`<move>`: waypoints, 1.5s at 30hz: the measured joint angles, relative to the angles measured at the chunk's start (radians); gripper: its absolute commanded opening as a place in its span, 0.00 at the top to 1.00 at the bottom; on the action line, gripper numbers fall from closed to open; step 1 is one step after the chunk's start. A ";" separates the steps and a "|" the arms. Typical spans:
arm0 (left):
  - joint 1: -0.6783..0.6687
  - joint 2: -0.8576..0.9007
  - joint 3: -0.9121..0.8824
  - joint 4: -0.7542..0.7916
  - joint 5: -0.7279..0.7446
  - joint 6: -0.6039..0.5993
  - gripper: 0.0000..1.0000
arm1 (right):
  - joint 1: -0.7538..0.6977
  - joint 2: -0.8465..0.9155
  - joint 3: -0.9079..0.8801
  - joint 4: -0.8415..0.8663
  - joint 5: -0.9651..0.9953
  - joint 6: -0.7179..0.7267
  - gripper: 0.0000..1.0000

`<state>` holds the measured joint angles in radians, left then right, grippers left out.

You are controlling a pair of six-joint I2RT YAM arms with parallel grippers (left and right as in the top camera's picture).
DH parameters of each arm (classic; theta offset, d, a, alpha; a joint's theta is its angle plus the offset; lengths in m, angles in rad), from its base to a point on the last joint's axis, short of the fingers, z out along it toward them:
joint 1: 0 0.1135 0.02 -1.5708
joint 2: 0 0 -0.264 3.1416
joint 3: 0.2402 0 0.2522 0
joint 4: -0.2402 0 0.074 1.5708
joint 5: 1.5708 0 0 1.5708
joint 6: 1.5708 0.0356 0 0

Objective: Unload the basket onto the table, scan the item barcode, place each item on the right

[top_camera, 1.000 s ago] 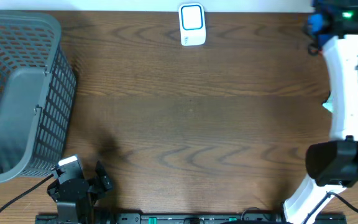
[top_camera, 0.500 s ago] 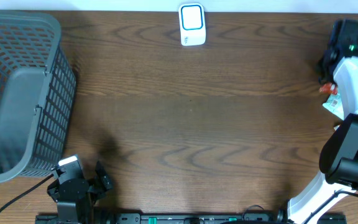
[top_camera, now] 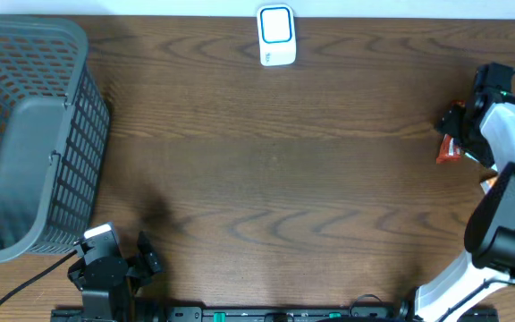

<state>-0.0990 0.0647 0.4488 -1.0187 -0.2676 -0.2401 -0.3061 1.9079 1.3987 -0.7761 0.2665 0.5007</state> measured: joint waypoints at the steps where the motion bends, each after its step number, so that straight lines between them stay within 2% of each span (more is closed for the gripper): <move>1: 0.000 0.000 0.000 0.000 0.000 0.000 0.02 | 0.003 -0.029 0.001 -0.004 -0.010 0.000 0.01; 11: 0.000 0.000 0.000 0.000 0.000 0.000 0.02 | 0.081 -0.605 0.054 -0.117 -0.051 -0.002 0.01; 16: 0.000 0.000 0.000 0.000 0.000 0.000 0.02 | 0.081 -0.778 0.055 -0.154 -0.052 -0.002 0.01; 25: 0.000 0.000 0.000 0.000 0.000 0.000 0.02 | 0.081 -0.959 0.055 -0.156 -0.052 -0.002 0.01; 34: 0.000 0.000 0.000 0.000 0.000 0.000 0.02 | 0.084 -1.020 0.055 -0.173 -0.053 -0.002 0.01; 39: 0.000 0.000 0.000 0.000 0.000 0.000 0.02 | 0.086 -1.077 0.050 -0.264 -0.054 -0.002 0.01; 45: 0.000 0.000 0.000 0.000 0.000 0.000 0.02 | 0.092 -1.265 0.048 -0.435 -0.054 -0.002 0.01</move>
<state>-0.0990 0.0647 0.4488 -1.0187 -0.2676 -0.2401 -0.2146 0.6434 1.4471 -1.2106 0.2127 0.4992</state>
